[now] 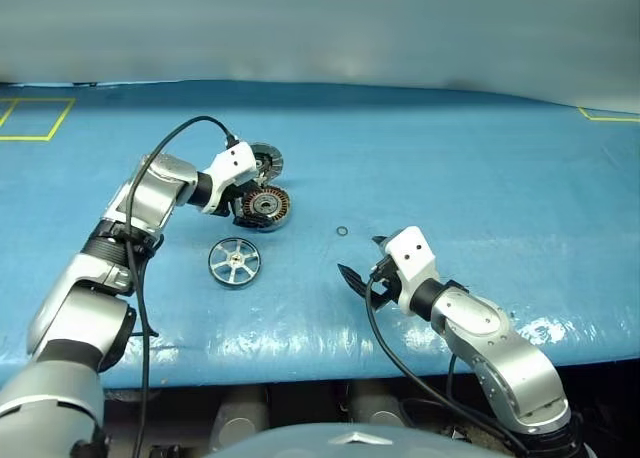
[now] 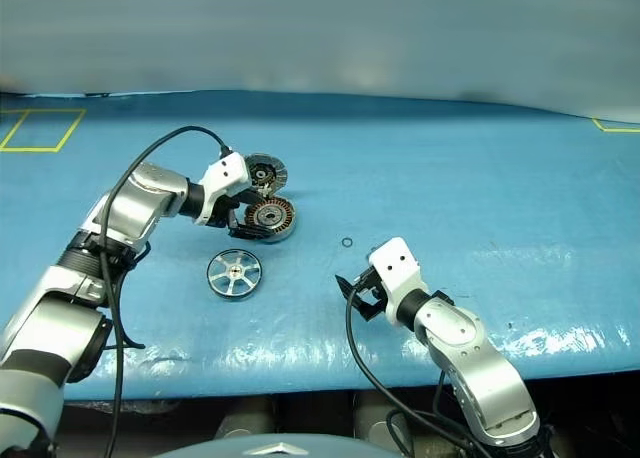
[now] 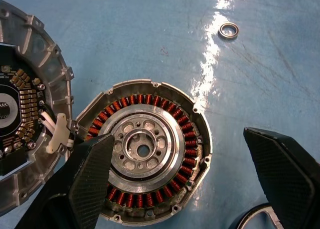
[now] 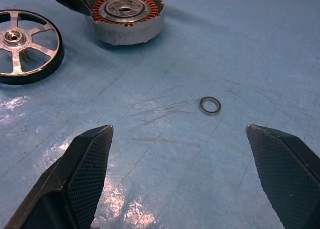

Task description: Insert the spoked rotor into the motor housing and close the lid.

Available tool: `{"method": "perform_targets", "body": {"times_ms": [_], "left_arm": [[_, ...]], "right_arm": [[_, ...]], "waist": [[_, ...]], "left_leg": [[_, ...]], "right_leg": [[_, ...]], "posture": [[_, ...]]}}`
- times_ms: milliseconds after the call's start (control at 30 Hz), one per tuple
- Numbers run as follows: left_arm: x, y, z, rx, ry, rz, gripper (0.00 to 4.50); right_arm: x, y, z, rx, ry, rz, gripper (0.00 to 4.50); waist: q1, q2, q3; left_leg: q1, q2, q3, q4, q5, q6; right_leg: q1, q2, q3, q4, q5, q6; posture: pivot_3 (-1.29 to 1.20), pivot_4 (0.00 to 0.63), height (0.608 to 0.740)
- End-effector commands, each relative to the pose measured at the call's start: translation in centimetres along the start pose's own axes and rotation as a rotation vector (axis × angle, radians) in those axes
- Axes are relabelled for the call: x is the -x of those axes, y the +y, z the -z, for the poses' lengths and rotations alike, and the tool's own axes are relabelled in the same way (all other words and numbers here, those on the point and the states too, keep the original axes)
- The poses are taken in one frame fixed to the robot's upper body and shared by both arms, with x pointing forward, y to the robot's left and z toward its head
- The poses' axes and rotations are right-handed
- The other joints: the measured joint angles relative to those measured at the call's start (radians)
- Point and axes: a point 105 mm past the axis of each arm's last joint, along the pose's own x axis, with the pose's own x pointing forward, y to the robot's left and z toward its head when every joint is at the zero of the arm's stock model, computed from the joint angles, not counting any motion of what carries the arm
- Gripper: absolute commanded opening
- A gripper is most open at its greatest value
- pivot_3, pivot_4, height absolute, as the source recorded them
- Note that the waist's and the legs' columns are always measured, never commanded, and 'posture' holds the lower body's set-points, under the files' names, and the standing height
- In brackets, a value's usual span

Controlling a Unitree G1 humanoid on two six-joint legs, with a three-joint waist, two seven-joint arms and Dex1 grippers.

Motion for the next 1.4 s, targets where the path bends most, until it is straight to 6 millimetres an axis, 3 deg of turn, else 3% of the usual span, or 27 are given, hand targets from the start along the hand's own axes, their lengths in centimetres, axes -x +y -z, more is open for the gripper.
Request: {"method": "perform_targets", "body": {"times_ms": [33, 700, 1133, 1233, 1400], "left_arm": [[0.0, 0.3, -0.8, -0.068, 0.031, 0.014, 4.50], [-2.3, 0.3, 0.0, -0.136, 0.177, 0.083, 4.50], [-2.4, 0.1, 0.2, -0.226, 0.283, 0.140, 4.50], [-2.5, 0.1, -0.4, -0.238, 0.281, 0.141, 3.95], [-3.0, 0.1, -1.0, -0.252, 0.271, 0.140, 2.26]], "right_arm": [[0.3, -0.1, -1.1, 0.018, -0.049, 0.017, 4.49], [0.2, -0.1, -1.0, 0.011, -0.052, 0.030, 4.49], [0.0, -0.1, -1.0, 0.009, -0.058, 0.039, 4.49], [0.0, -0.2, -1.0, 0.012, -0.058, 0.036, 4.50], [-0.2, -0.2, -1.1, 0.020, -0.064, 0.034, 4.50]], "waist": [[0.000, 0.000, 0.000], [0.005, 0.000, 0.000], [0.005, 0.000, 0.000], [0.005, 0.000, 0.000], [0.005, 0.000, 0.000]], "left_leg": [[0.000, 0.000, 0.000, 0.000, 0.000, 0.000], [0.000, 0.000, -0.001, 0.003, 0.000, 0.000], [0.000, 0.000, -0.001, 0.005, 0.000, 0.001], [0.000, -0.001, -0.001, 0.005, 0.000, 0.001], [-0.001, -0.001, -0.001, 0.004, 0.000, 0.001]], "right_leg": [[0.000, 0.000, 0.000, 0.000, 0.000, 0.000], [0.001, 0.000, 0.000, 0.002, 0.001, 0.001], [0.001, 0.000, 0.000, 0.002, 0.001, 0.001], [0.001, 0.000, 0.000, 0.002, 0.001, 0.002], [0.001, 0.000, 0.000, 0.002, 0.002, -0.001]], "posture": [[0.00, 0.150, 0.740], [0.00, 0.150, 0.740], [0.00, 0.150, 0.740], [0.00, 0.150, 0.740], [0.00, 0.150, 0.740]]}}
